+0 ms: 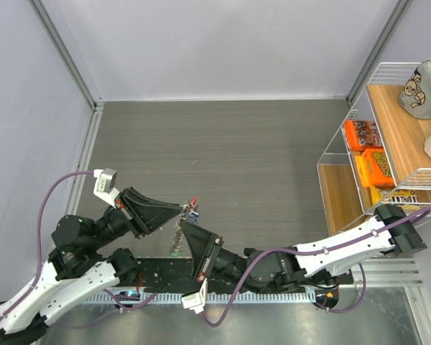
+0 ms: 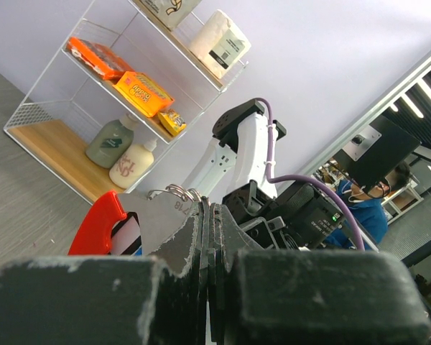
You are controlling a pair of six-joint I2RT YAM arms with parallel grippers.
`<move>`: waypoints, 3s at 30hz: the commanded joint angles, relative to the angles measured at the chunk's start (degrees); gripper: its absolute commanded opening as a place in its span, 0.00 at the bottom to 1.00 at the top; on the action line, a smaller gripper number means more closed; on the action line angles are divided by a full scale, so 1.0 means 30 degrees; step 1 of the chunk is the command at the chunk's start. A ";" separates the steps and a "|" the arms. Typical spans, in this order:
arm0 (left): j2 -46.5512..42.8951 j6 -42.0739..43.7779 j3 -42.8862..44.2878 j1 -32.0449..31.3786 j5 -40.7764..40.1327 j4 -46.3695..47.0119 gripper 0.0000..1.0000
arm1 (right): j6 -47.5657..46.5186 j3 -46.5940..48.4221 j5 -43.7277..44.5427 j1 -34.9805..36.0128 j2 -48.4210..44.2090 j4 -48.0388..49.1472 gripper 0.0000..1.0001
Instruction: Put the keys on the keyring
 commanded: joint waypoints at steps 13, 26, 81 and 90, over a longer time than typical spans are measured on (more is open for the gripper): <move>-0.0289 0.0172 0.0263 0.0027 0.0332 0.0754 0.00 | -0.1741 0.1479 0.0779 0.0223 -0.0337 0.0048 0.05; -0.0142 0.3421 0.0293 0.0027 -0.0720 -0.0799 0.12 | 1.5804 0.8774 0.0284 0.1425 -0.2592 -1.5274 0.05; 1.4505 0.8168 -0.3016 -0.0556 0.9913 0.7201 0.61 | 3.9312 0.3211 -0.9181 -1.6707 -0.8775 -2.7523 0.05; 1.8016 1.2853 -0.1995 -0.3923 0.8569 0.3923 0.77 | 3.9780 0.3504 -1.2192 -2.0456 -0.9040 -2.7643 0.05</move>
